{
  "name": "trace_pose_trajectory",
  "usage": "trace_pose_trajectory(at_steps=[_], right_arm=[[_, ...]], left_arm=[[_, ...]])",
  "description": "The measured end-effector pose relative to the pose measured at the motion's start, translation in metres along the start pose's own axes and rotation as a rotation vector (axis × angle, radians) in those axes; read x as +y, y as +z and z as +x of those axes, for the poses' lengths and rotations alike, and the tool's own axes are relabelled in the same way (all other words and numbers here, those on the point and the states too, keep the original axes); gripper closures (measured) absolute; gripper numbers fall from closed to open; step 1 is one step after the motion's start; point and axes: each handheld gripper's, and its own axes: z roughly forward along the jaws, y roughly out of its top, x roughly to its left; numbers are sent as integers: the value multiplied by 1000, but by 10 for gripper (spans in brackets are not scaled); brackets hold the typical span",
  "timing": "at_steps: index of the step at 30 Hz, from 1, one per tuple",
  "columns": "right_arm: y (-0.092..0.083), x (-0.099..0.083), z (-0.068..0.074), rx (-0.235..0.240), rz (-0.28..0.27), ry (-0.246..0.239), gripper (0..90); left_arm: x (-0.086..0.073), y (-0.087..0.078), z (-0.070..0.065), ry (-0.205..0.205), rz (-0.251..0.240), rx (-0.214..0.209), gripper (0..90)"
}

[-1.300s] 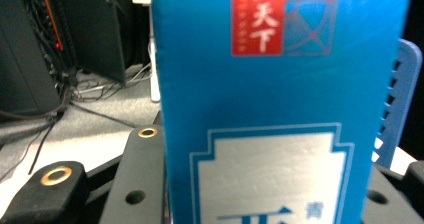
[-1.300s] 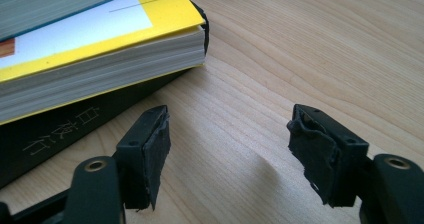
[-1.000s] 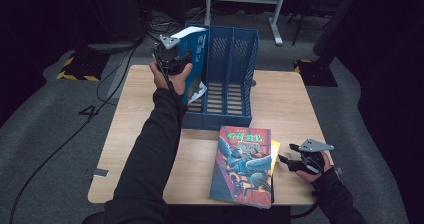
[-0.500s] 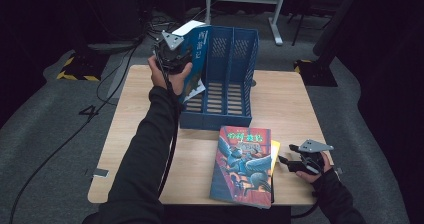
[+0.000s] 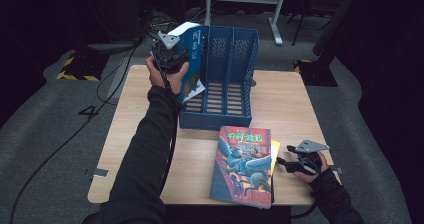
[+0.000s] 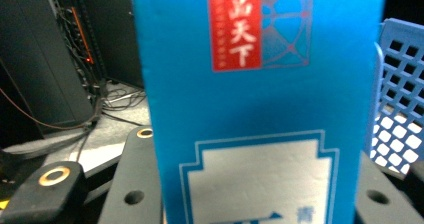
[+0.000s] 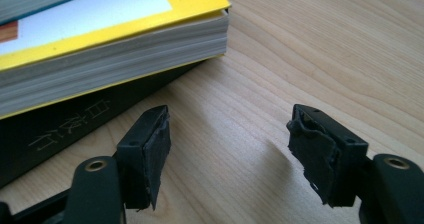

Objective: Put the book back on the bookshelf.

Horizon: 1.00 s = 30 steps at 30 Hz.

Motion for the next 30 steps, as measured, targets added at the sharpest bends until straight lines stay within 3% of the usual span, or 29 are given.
trace_pose_trajectory(at_steps=[5, 8, 11, 13, 15, 17, 22, 24, 25, 28, 30], right_arm=[[0, 0, -1, -4, -2, 3, 333], [-1, 1, 1, 0, -4, -4, 334], [0, 0, 0, 4, 1, 1, 334], [1, 0, 0, 5, 1, -3, 334], [0, 0, 0, 8, -3, -7, 335], [1, 0, 0, 8, -2, -3, 335], [1, 0, 1, 13, 3, -8, 335], [2, 1, 1, 13, 5, -11, 336], [2, 1, 2, 13, 5, -10, 336], [2, 1, 2, 16, 6, -13, 336], [2, 1, 2, 16, 6, -14, 336]], left_arm=[[-6, 8, -8, -14, 4, -22, 607], [-11, 16, -14, -46, 13, -48, 608], [-20, 31, -21, -89, 23, -41, 608], [-18, 35, -26, -77, 31, -20, 608], [-18, 39, -28, -96, 22, -19, 607], [-17, 41, -28, -100, 25, -18, 606], [-14, 53, -27, -58, 37, -3, 606], [-18, 56, -23, -93, 19, -16, 603], [-22, 59, -17, -138, 16, -39, 600], [-27, 60, -16, -142, 21, -46, 600], [-32, 61, -17, -103, 26, -40, 596]])
